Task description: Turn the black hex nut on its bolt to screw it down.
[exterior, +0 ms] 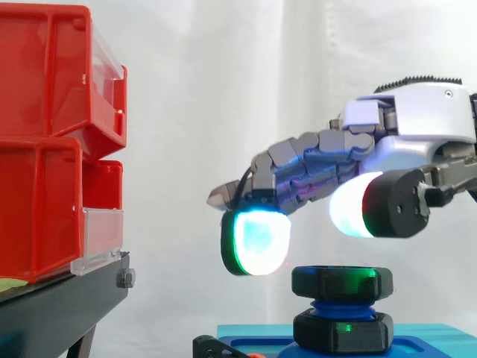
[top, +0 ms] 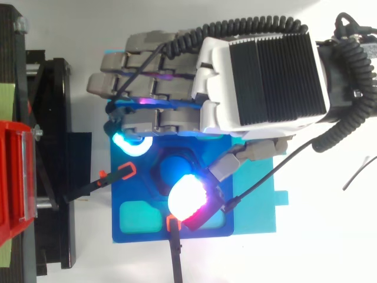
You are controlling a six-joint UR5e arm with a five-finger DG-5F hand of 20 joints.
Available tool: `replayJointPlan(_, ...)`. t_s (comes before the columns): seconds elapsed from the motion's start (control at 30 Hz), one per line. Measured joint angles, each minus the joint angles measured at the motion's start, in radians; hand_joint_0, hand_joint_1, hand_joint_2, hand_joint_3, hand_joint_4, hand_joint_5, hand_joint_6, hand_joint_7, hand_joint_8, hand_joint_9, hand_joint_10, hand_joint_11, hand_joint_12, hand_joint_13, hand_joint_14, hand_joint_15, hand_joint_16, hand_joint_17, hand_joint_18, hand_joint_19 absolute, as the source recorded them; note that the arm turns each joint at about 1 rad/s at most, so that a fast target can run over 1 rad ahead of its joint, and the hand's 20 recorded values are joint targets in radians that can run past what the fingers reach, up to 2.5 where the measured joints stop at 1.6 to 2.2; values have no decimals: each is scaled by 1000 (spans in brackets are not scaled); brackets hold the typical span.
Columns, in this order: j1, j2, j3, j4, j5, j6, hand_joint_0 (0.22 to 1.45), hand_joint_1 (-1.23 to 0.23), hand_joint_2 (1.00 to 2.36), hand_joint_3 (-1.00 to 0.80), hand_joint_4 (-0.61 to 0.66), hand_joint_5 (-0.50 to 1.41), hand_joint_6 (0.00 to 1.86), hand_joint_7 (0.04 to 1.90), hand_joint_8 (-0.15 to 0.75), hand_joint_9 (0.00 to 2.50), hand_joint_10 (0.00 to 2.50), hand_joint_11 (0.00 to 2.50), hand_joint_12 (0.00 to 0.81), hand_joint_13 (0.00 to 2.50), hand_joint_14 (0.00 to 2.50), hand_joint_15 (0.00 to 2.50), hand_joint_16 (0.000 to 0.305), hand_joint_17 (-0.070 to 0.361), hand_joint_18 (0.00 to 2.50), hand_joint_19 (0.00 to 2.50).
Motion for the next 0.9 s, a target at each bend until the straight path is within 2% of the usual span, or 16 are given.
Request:
replayJointPlan(0.3,12,0,2,79,23,-39,489,-366,1000,-500,234,-164,501,1103,249,280,0,0,391,399,1,7,62,140,412,161)
replayJointPlan(0.73,61,0,3,77,28,-40,492,-334,1000,-500,230,-139,501,1153,250,285,0,0,388,399,0,13,61,138,410,164)
replayJointPlan(0.9,77,0,3,71,28,-40,494,-331,1000,-500,191,-137,501,1149,249,287,0,0,387,399,0,16,61,138,408,161)
